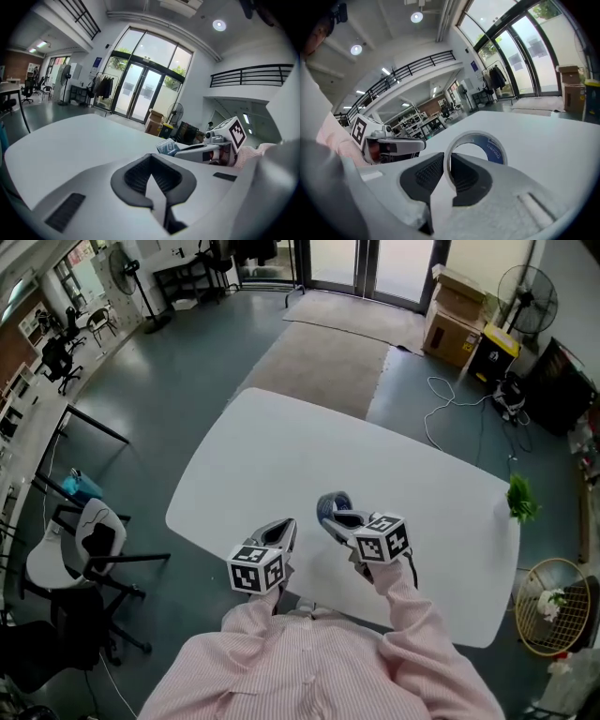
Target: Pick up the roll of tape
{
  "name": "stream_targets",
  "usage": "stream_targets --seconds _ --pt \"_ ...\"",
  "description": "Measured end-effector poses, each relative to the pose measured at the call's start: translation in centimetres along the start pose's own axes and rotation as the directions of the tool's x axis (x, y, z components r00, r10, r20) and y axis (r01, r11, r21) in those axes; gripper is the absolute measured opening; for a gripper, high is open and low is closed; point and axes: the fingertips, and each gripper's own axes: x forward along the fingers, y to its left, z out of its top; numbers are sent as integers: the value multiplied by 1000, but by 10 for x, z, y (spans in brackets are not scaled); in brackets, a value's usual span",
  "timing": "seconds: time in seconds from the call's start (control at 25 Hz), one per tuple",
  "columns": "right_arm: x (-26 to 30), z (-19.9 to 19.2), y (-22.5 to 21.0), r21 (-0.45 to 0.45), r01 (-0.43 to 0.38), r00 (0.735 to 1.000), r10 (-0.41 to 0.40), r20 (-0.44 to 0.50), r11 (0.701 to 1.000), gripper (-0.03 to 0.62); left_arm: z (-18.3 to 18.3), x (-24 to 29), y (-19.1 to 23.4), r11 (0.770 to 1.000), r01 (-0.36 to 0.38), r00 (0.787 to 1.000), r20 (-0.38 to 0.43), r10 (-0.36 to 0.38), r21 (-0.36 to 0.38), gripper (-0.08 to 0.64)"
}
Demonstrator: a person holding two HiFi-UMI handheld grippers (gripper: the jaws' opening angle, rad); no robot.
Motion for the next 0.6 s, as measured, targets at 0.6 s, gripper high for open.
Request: stream_targets --seconds 0.6 --pt "-71 88 15 46 -49 886 22 462 998 51 95 -22 -24 994 -2 964 265 -28 110 1"
